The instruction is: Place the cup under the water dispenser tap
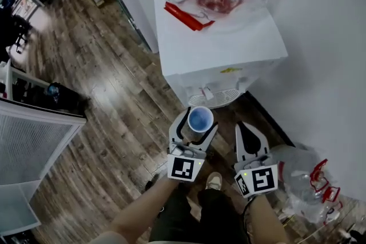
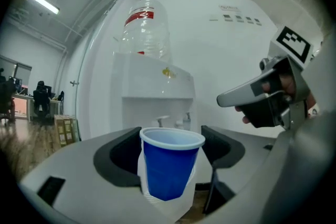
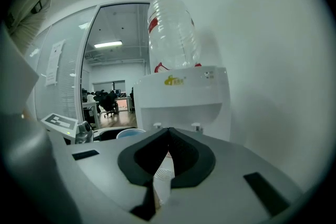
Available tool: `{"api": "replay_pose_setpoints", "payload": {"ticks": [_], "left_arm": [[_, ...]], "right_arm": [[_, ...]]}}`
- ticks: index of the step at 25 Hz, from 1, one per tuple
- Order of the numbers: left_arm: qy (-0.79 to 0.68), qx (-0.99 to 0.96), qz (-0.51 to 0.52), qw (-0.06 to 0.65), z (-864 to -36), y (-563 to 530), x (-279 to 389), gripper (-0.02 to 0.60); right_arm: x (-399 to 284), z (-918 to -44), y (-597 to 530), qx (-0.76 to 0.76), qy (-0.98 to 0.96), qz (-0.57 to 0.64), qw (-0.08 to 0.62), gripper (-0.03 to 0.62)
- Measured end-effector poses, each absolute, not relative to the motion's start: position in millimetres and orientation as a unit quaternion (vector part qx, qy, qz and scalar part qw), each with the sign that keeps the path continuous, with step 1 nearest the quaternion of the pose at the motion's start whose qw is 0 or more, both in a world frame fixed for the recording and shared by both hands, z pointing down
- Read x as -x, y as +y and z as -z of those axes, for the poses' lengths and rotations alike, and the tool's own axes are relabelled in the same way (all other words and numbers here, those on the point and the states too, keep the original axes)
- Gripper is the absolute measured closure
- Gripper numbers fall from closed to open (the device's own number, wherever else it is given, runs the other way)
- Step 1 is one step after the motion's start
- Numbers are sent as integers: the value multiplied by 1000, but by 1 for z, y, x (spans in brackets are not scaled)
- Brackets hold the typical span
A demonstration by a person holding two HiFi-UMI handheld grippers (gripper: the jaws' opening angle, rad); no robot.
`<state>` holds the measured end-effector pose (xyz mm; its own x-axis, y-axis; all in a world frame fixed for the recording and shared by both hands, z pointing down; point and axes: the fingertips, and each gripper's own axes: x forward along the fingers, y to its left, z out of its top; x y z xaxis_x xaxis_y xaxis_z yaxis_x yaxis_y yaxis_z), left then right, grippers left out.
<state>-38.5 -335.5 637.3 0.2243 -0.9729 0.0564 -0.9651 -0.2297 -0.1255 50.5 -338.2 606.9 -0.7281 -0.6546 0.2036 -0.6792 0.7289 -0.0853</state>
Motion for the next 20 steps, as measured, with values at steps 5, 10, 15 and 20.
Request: {"api": "replay_pose_setpoints", "payload": {"ticks": [5,10,15,20], "left_arm": [[669,742,50,17,-692,-364,48,221],[693,719,48,23,-734,-384,51,221],[709,705,25,6,-768,-396,58,219],[715,699,7,10,-784,-405,65,220]], "right_arm": [[-42,-651,-352,-353,-928,-78,86,588],[-40,-690,-366,-353,-927,-82,93,588],[-42,-721,-377,-363,-922,-92,95,588],[-42,-740,-382,-371,-918,-98,95,588]]}}
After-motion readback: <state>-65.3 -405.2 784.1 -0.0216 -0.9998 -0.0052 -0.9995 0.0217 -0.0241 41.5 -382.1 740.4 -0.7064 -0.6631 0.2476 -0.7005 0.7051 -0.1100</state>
